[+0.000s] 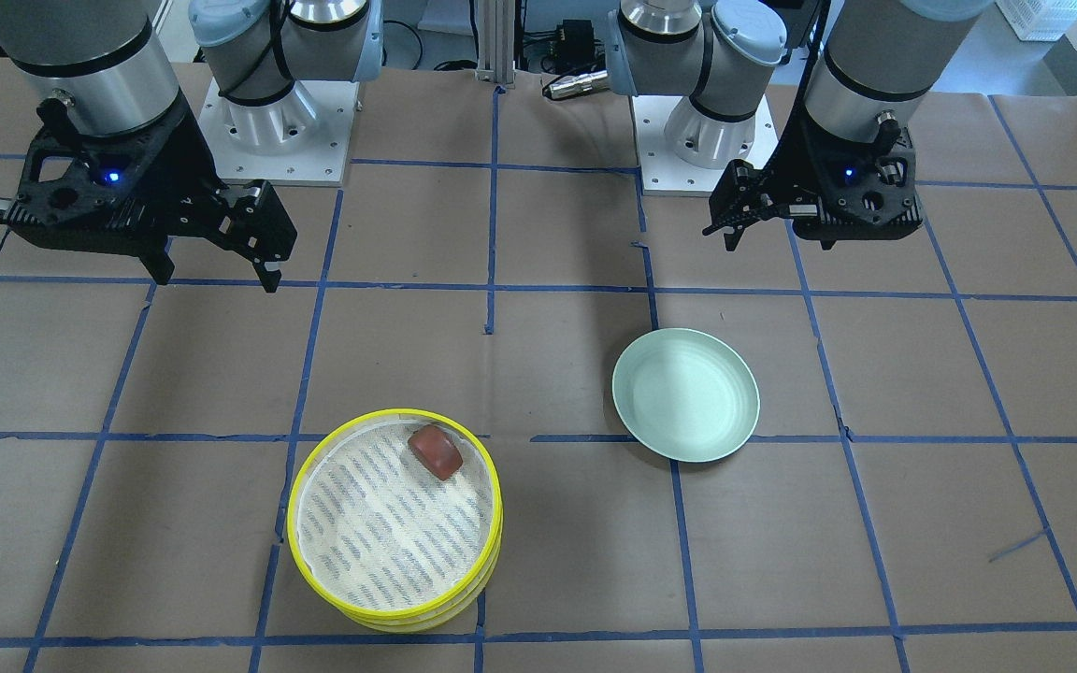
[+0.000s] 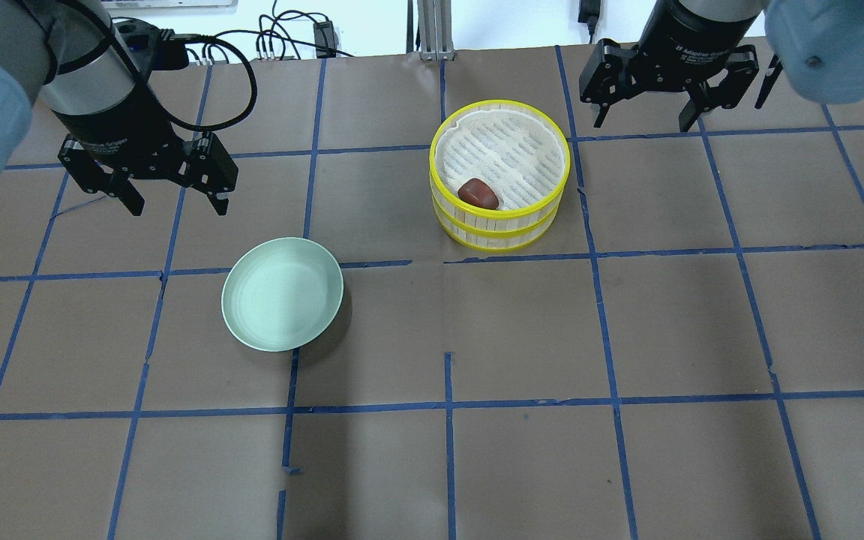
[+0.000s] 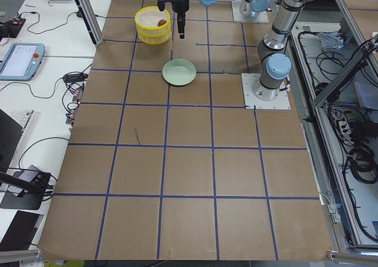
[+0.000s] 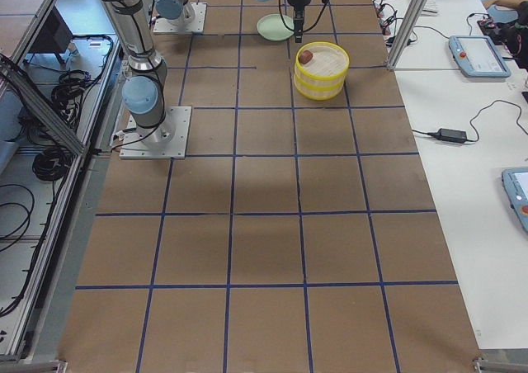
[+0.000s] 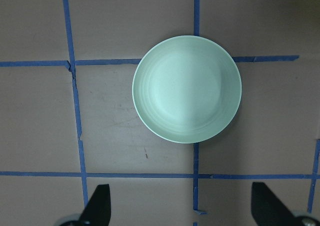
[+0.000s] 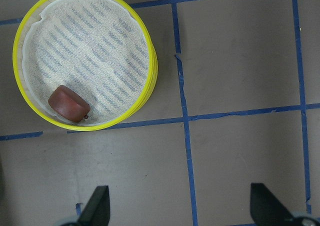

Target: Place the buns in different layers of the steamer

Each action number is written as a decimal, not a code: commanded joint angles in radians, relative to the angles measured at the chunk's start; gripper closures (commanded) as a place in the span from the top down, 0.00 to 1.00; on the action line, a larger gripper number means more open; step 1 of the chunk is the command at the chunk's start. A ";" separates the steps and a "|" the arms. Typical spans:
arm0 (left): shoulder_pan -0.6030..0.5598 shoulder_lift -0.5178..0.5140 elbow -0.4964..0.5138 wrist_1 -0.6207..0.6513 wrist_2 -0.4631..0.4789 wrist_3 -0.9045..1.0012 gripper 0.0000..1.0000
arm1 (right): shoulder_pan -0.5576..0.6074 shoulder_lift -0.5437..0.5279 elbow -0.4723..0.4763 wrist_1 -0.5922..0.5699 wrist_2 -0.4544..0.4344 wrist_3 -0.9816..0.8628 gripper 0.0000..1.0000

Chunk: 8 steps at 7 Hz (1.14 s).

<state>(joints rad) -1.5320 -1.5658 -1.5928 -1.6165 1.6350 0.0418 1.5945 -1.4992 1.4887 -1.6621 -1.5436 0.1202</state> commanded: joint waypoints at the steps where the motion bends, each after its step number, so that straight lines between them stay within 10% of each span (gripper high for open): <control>1: 0.004 0.001 0.001 0.001 0.002 0.015 1.00 | 0.004 0.002 0.001 -0.002 0.000 -0.001 1.00; 8: 0.006 0.001 -0.001 0.000 0.000 0.015 1.00 | 0.038 0.028 -0.001 -0.005 -0.001 -0.002 1.00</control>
<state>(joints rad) -1.5268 -1.5647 -1.5938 -1.6167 1.6353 0.0556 1.6311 -1.4808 1.4918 -1.6662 -1.5446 0.1182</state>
